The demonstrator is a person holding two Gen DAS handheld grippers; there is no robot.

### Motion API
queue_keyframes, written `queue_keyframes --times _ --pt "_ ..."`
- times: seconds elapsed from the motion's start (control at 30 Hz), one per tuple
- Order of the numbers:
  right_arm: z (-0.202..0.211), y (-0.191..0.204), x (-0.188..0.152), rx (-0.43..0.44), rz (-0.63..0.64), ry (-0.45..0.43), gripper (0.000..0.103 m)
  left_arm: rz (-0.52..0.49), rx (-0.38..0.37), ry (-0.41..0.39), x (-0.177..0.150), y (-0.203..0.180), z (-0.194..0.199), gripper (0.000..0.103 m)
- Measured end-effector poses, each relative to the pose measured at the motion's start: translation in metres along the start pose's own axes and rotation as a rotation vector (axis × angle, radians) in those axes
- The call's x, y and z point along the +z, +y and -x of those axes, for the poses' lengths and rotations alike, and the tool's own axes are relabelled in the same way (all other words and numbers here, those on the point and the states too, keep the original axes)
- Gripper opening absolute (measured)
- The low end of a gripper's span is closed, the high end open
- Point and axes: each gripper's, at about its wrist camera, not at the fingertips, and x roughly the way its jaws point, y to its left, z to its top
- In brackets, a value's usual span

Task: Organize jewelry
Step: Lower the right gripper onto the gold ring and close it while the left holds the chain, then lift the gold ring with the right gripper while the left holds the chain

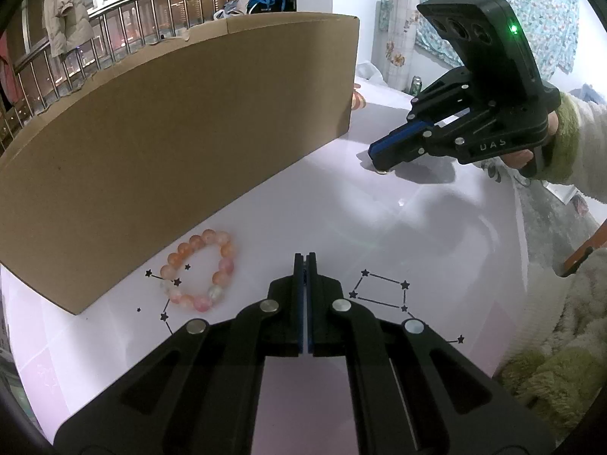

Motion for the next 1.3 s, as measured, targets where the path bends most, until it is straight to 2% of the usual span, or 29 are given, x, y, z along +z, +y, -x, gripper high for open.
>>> queue_keyframes --times 0.4,0.6,1.3 --pt "0.019 -0.004 -0.002 -0.012 -0.053 -0.053 0.005 -0.006 0.001 -0.004 -0.002 0.002 0.003 0.0" --pt "0.006 -0.003 -0.008 -0.048 -0.055 0.003 0.005 -0.009 0.0 0.001 -0.002 0.002 0.002 0.0" --pt "-0.006 0.018 -0.001 0.052 -0.037 -0.005 0.006 0.002 -0.001 0.001 -0.003 0.003 0.0 0.0"
